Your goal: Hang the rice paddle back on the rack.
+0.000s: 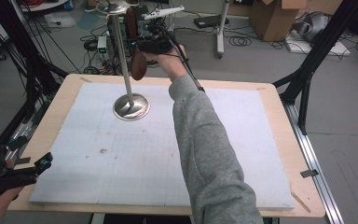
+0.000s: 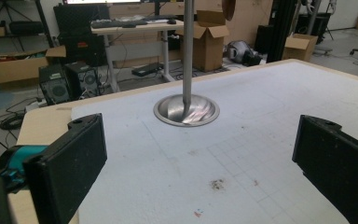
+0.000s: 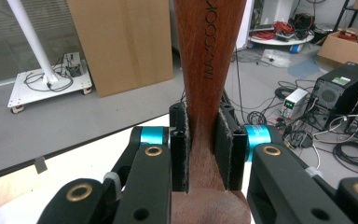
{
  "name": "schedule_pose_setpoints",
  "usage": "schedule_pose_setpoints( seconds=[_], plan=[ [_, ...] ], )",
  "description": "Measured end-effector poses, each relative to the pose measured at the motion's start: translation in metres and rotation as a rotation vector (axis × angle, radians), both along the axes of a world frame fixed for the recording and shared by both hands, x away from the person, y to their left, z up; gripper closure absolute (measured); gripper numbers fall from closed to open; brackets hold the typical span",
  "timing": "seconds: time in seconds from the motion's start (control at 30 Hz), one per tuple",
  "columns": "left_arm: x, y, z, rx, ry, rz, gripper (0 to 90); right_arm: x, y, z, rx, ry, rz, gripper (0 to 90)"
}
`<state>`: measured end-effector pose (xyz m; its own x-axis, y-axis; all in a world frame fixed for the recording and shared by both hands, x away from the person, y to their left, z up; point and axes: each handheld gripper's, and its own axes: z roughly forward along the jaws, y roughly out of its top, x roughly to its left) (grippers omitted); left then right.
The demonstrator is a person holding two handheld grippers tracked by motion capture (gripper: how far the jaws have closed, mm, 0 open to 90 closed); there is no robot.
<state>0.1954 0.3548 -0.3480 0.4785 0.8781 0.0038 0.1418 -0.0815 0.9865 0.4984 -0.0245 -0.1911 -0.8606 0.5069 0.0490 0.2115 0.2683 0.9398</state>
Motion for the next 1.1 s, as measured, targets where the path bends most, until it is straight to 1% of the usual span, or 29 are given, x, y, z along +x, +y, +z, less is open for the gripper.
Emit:
schedule_pose_setpoints(
  seconds=[0.13, 0.2, 0.23, 0.27, 0.33, 0.5, 0.67, 0.83, 0.9, 1.1],
  plan=[
    [0.000, 0.000, 0.000, 0.001, 0.000, 0.000, 3.3, -0.001, 0.000, -0.001, 0.003, -0.006, 0.004, 76.0],
    [-0.001, -0.001, 0.001, 0.001, -0.006, 0.000, 3.3, -0.001, 0.000, -0.002, 0.012, -0.011, 0.012, 70.0],
    [-0.001, -0.002, 0.001, 0.000, -0.008, 0.000, 3.2, -0.002, 0.000, -0.002, 0.012, -0.014, 0.008, 66.8],
    [-0.001, -0.002, 0.002, 0.006, -0.008, -0.002, 3.3, -0.002, -0.001, -0.003, 0.011, -0.026, 0.007, 64.7],
    [-0.002, -0.003, 0.002, 0.006, -0.009, -0.004, 3.3, -0.004, -0.003, -0.003, 0.016, -0.022, -0.003, 61.5],
    [0.000, -0.004, 0.002, 0.007, -0.007, -0.005, 3.3, -0.007, -0.010, -0.006, 0.023, -0.034, -0.012, 51.6],
    [0.003, -0.008, 0.002, 0.007, -0.007, -0.015, 3.2, -0.013, -0.019, -0.009, 0.018, -0.041, 0.003, 39.3],
    [0.009, -0.014, 0.000, 0.008, 0.001, -0.034, 3.3, -0.019, -0.027, -0.010, 0.011, -0.044, 0.026, 26.2],
    [0.012, -0.017, -0.001, 0.009, 0.001, -0.042, 3.3, -0.021, -0.029, -0.010, -0.001, -0.053, 0.016, 20.5],
    [0.017, -0.022, 0.000, 0.013, 0.007, -0.055, 3.3, -0.029, -0.034, -0.012, -0.011, -0.052, 0.009, 9.3]
  ],
)
